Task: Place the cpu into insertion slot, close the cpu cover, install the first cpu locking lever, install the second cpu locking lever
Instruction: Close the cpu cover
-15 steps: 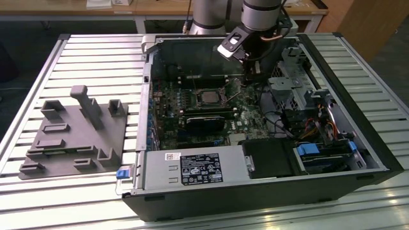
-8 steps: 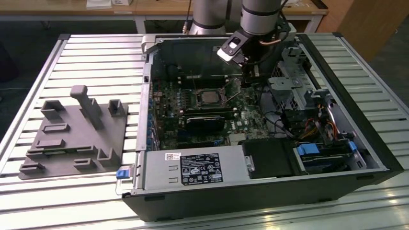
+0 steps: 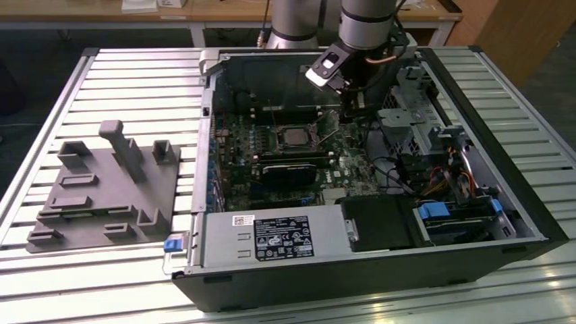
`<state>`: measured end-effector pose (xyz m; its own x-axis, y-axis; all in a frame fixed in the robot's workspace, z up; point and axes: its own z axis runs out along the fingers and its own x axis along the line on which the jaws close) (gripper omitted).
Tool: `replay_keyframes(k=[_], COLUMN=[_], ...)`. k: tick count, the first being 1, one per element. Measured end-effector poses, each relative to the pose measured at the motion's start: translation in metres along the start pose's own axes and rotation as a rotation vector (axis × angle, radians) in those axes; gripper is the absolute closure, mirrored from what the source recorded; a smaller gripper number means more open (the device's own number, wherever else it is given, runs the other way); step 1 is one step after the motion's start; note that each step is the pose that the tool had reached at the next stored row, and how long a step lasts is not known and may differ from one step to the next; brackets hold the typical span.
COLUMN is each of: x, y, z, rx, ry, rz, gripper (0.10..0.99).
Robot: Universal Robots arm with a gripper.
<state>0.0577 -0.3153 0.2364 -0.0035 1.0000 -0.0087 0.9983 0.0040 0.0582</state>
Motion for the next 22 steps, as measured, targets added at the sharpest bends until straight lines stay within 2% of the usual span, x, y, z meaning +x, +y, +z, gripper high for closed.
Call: replay_keyframes(k=[2, 5, 12, 15, 16, 19, 20, 22], x=[0.0000, 0.0000, 0.0000, 0.0000, 0.0000, 0.0000, 0.0000, 0.0000], y=[0.0004, 0.0014, 0.0032, 0.0039, 0.0040, 0.0033, -0.0013, -0.0046], z=[0.0001, 0.0003, 0.0005, 0.0008, 0.0008, 0.0007, 0.0005, 0.0003], rx=[0.023, 0.065, 0.147, 0.192, 0.199, 0.202, 0.200, 0.198], ry=[-0.0002, 0.0000, 0.0003, 0.0006, 0.0005, 0.0006, 0.0006, 0.0005], rz=[0.000, 0.000, -0.001, -0.001, -0.002, -0.002, -0.002, -0.001], gripper=[0.980, 0.980, 0.980, 0.980, 0.980, 0.980, 0.980, 0.980])
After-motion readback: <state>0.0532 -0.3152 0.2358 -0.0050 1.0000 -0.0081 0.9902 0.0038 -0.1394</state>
